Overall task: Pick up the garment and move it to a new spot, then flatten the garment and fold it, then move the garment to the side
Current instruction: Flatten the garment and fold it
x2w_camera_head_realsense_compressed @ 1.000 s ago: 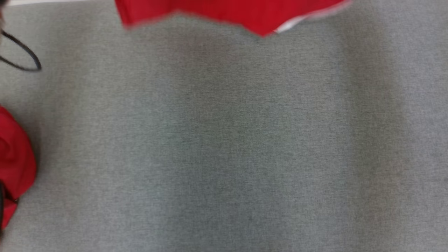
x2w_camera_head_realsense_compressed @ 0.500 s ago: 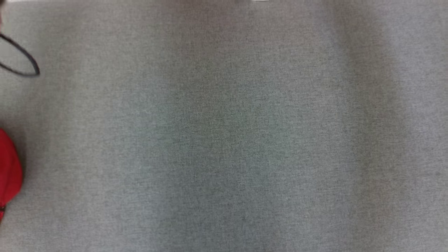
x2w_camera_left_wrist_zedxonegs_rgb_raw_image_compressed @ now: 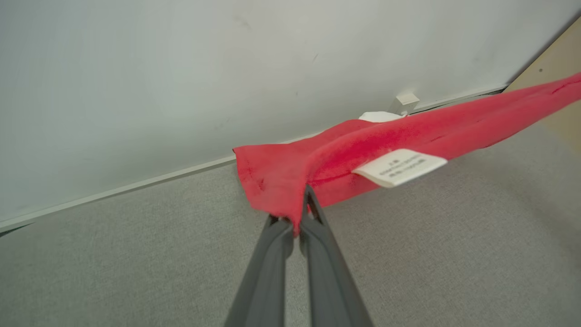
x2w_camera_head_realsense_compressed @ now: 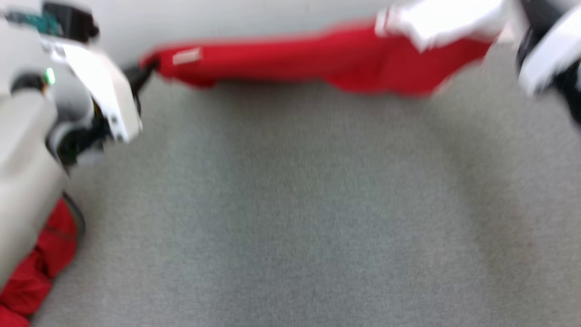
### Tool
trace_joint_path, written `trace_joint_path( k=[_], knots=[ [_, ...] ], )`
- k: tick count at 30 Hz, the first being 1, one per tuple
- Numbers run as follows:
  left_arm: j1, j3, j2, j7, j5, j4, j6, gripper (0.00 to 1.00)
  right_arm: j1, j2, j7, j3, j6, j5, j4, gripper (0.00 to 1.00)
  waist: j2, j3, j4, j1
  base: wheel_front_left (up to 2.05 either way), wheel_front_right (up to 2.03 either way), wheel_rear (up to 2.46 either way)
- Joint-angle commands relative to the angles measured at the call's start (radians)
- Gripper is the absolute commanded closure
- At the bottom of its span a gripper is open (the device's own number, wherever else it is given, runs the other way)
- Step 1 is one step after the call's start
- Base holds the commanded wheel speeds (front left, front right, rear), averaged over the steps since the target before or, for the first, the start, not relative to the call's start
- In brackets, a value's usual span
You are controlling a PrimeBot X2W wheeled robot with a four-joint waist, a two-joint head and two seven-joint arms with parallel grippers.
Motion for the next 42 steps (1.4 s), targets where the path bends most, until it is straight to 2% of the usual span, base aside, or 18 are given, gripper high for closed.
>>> trace_joint_path(
  k=[1, 8, 15, 23, 28, 31, 34, 37, 42],
  knots=[
    [0.029, -0.006, 0.007, 0.011, -0.015, -0.007, 0.001, 1.00, 0.040, -0.018, 0.018, 0.013, 0.000, 0.008, -0.009, 1.00, 0.0000, -0.079, 0.006, 0.0002, 0.00, 0.00, 0.00],
    [0.203, -0.065, 0.043, 0.141, -0.130, -0.103, 0.001, 1.00, 0.283, -0.156, 0.270, 0.150, 0.000, 0.087, -0.185, 1.00, 0.0000, -0.221, 0.007, 0.0002, 0.00, 0.00, 0.00],
    [0.350, -0.135, 0.097, 0.229, -0.171, -0.247, 0.005, 1.00, 0.486, -0.294, 0.516, 0.218, 0.000, 0.167, -0.380, 1.00, 0.0000, -0.281, -0.002, 0.0002, 0.00, 0.00, 0.00],
    [0.476, -0.184, 0.207, 0.366, -0.238, -0.491, 0.079, 1.00, 0.661, -0.443, 0.711, 0.181, 0.000, 0.227, -0.563, 1.00, 0.0000, -0.302, 0.004, 0.0002, 0.00, 0.00, 0.00],
    [0.534, -0.199, 0.283, 0.459, -0.305, -0.642, 0.125, 1.00, 0.752, -0.500, 0.796, 0.125, 0.000, 0.254, -0.634, 1.00, 0.0000, -0.295, 0.011, 0.0002, 0.00, 0.00, 0.00],
    [0.546, -0.201, 0.316, 0.491, -0.329, -0.708, 0.154, 1.00, 0.790, -0.510, 0.830, 0.086, 0.000, 0.257, -0.661, 1.00, 0.0000, -0.285, 0.016, 0.0002, 0.00, 0.00, 0.00],
    [0.538, -0.194, 0.328, 0.497, -0.338, -0.732, 0.174, 1.00, 0.806, -0.487, 0.858, 0.043, 0.000, 0.246, -0.665, 1.00, 0.0000, -0.271, 0.018, 0.0002, 0.00, 0.00, 0.00],
    [0.516, -0.181, 0.315, 0.505, -0.349, -0.710, 0.182, 1.00, 0.803, -0.442, 0.886, -0.002, 0.000, 0.228, -0.641, 1.00, 0.0000, -0.253, 0.021, 0.0002, 0.00, 0.00, 0.00],
    [0.465, -0.165, 0.272, 0.534, -0.351, -0.611, 0.166, 1.00, 0.742, -0.330, 0.952, -0.077, 0.000, 0.170, -0.536, 1.00, 0.0000, -0.198, 0.023, 0.0002, 0.00, 0.00, 0.00]
  ],
)
